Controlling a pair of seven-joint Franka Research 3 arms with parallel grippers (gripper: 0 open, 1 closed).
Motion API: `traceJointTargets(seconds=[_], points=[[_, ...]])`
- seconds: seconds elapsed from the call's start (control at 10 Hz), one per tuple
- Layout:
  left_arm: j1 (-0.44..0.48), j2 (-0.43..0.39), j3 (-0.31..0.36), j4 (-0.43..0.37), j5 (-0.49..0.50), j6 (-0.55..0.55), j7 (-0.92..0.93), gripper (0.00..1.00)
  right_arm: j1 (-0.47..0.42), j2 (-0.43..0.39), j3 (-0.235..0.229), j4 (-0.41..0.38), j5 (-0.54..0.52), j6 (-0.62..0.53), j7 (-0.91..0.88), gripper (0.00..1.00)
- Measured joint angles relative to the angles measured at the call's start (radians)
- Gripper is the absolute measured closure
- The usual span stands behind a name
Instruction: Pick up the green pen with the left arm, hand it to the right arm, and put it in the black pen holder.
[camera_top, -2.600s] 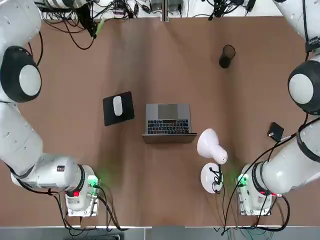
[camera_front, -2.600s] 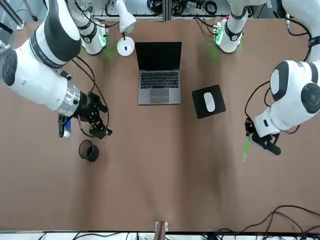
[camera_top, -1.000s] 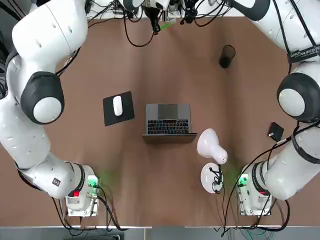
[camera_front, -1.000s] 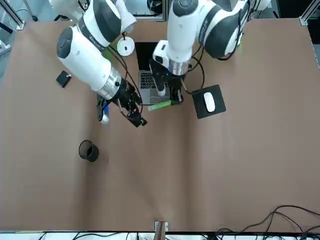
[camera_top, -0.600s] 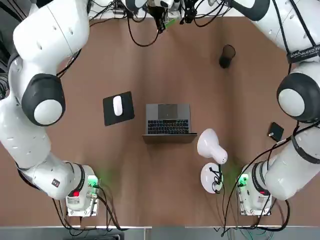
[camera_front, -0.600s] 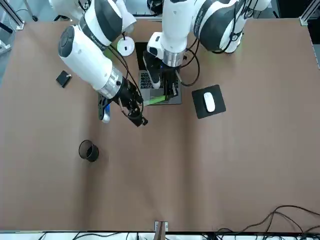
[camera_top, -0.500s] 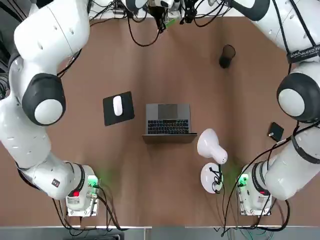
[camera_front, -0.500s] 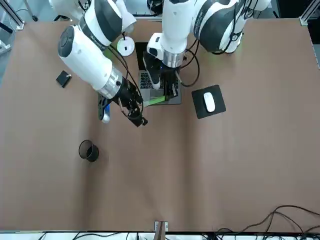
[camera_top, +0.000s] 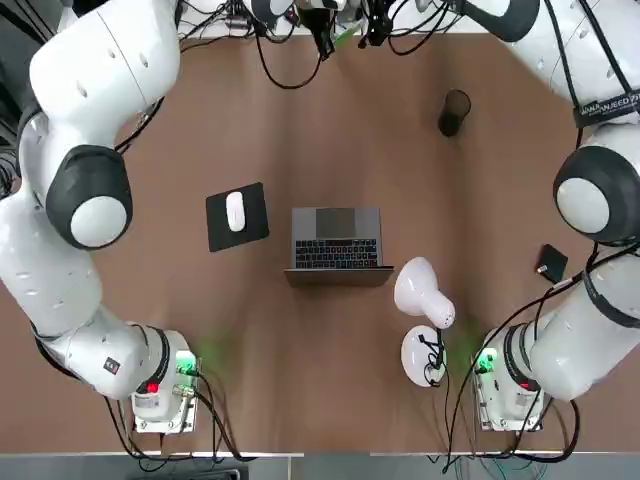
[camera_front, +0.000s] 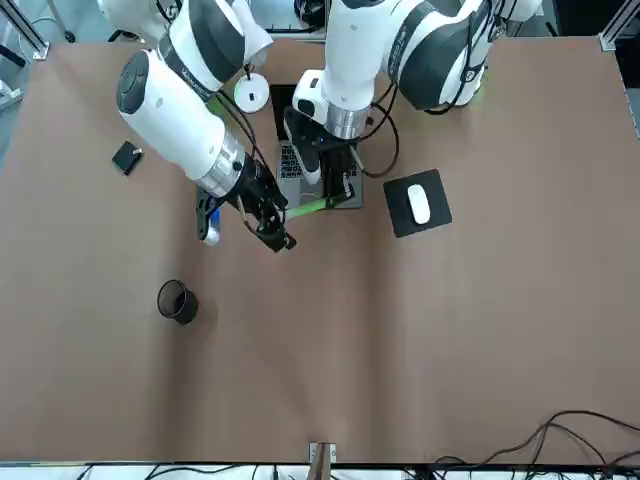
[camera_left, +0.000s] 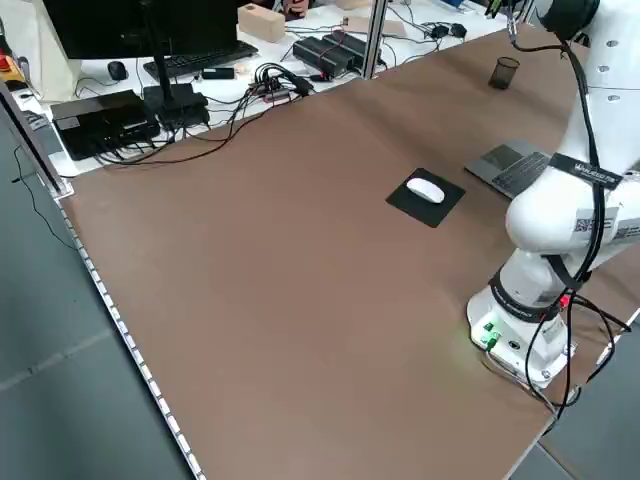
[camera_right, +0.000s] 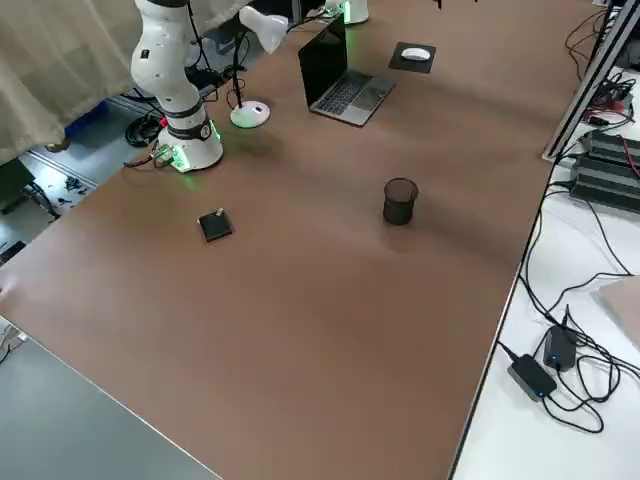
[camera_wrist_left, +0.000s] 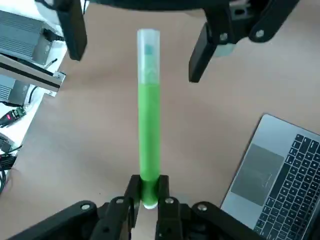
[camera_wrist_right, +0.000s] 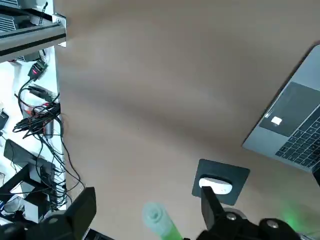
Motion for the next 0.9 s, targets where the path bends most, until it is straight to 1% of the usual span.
traceJointTargets(seconds=[0.1,0.3,0.5,0.9], points=[[0.0,0.002,0.002,0.0,0.0,0.011,-0.001,0.82,0.001,0.0,0.001,0.0,0.0,0.0,0.001,0.2],[0.0,0.007,0.002,0.0,0.0,0.027,-0.005,0.82,0.001,0.0,0.001,0.0,0.0,0.0,0.021,0.29],[0.001,0.01,0.005,0.0,0.0,0.043,-0.012,0.82,0.001,0.0,0.001,0.002,0.0,0.0,0.029,0.33],[0.001,0.021,0.007,0.0,0.0,0.064,-0.012,0.82,0.009,0.0,0.002,0.008,-0.005,0.0,0.029,0.33]])
